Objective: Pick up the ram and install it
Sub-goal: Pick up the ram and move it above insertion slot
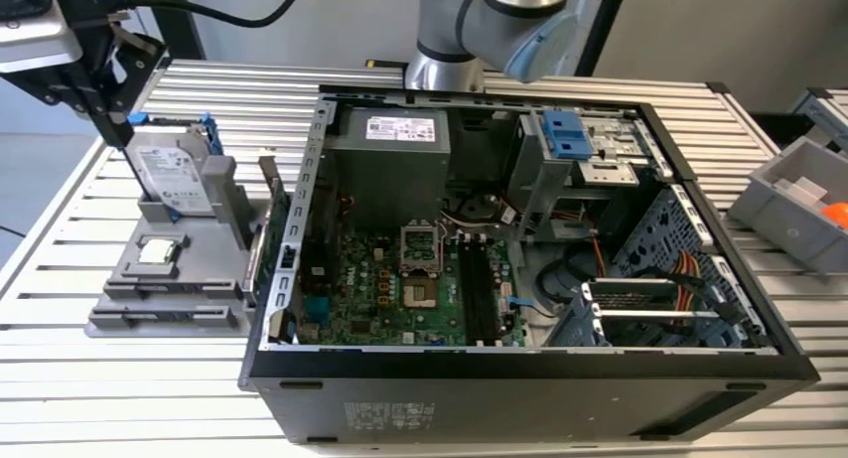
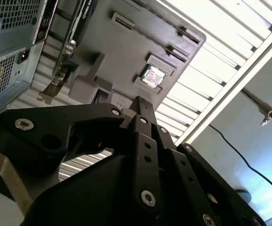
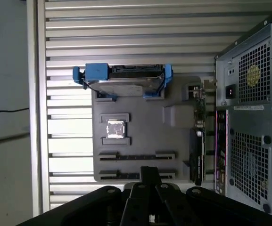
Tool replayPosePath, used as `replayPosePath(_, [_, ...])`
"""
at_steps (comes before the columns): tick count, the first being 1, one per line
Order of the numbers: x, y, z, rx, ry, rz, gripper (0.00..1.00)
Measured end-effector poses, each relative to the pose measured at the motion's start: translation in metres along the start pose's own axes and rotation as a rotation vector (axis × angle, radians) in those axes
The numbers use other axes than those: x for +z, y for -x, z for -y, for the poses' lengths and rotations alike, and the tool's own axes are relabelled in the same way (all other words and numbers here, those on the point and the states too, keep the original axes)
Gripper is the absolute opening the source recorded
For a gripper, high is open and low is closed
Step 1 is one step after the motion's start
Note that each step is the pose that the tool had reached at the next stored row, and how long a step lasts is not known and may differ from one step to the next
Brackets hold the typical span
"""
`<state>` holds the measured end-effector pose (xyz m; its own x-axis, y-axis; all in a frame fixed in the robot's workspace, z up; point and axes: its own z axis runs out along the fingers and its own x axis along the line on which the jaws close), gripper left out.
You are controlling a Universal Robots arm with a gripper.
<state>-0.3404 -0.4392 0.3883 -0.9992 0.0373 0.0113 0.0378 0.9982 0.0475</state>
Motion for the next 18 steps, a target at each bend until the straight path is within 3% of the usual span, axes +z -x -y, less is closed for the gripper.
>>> replayPosePath(18, [0.0012,-0.0004,0.0219,0.000,0.0000,-0.0004,0.00])
